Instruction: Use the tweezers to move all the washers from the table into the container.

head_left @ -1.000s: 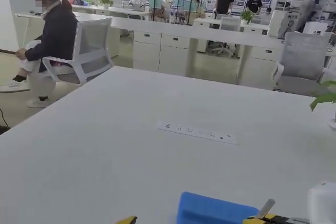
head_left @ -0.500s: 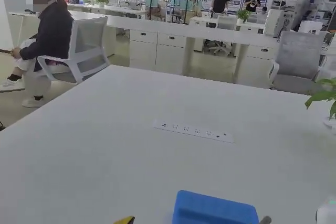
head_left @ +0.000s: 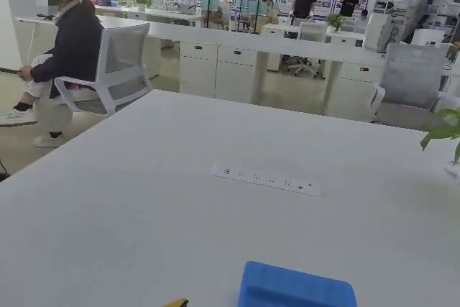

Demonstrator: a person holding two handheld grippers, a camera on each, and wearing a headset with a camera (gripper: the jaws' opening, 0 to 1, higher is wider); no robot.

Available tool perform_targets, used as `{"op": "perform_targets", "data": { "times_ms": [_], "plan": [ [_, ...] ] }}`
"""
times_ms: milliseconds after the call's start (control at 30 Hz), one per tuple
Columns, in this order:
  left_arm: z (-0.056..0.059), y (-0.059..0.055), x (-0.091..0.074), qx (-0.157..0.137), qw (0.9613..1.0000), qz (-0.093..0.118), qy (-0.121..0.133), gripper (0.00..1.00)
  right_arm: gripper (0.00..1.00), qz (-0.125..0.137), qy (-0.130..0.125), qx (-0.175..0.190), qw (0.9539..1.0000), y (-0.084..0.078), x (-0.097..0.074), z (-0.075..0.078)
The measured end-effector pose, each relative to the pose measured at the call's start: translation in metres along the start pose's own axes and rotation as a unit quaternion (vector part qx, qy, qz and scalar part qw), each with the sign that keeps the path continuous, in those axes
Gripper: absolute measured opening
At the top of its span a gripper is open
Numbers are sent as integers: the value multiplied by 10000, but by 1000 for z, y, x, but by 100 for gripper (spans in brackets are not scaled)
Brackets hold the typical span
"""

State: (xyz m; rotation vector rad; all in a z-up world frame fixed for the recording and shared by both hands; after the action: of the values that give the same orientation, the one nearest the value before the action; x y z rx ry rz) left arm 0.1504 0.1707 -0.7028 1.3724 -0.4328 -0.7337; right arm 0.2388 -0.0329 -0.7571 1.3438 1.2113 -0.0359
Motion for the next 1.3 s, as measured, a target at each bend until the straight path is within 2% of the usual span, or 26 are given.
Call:
{"op": "perform_targets", "data": {
  "times_ms": [367, 600, 700, 733, 833, 933, 967, 1067, 1133, 1200, 1233, 1300],
  "plan": [
    [1, -2, 1, -29, 9999, -97, -98, 97, 4, -116, 53, -129, 9998, -4, 2, -8],
    [1, -2, 1, -5, 9999, -132, -94, 96, 4, -109, 10, -796, 9968, -3, 1, -17],
    [1, -3, 1, 6, 9999, -137, -98, 96, 4, -98, -30, -1337, 9910, -3, 0, -21],
    [1, -3, 1, 11, 9999, -140, -101, 96, 4, -97, -35, -1405, 9900, -4, 0, -22],
    [1, -3, 1, -3, 9999, -140, -100, 96, 4, -91, -59, -1970, 9803, -5, -1, -31],
    [1, -3, 1, 14, 9998, -152, -92, 96, 4, -61, -81, -2309, 9729, -6, 0, -38],
    [1, -3, 1, 17, 9998, -155, -95, 96, 4, 1, -157, -2493, 9683, -6, 1, -38],
    [1, -3, 1, 18, 9998, -150, -87, 96, 4, 53, -130, -2414, 9703, -8, 1, -41],
    [1, -3, 0, 21, 9999, -138, -68, 96, 3, 97, -157, -2497, 9682, -9, 1, -41],
    [0, -3, 0, 19, 9999, -133, -55, 96, 3, 117, -185, -2505, 9679, -9, 0, -41],
    [0, -2, 0, 21, 9999, -131, -54, 96, 3, 161, -207, -2380, 9709, -9, 1, -39],
    [1, -2, 0, 34, 9999, -133, -54, 96, 3, 190, -259, -2233, 9742, -9, -1, -37]
  ]
}}
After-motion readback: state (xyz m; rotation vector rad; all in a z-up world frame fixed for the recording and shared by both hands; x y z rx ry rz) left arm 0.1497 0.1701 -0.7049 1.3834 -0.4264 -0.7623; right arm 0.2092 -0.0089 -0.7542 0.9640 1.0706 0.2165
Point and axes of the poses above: the centre of the closed fingertips' face, and the gripper's own axes: x roughly forward along the fingers, z roughly to its right, y roughly out of its top, the point moved 10 cm from there along -x, roughly backward along the fingers, and after that the axes turned 13 degrees about -y, right-handed, at the moved point
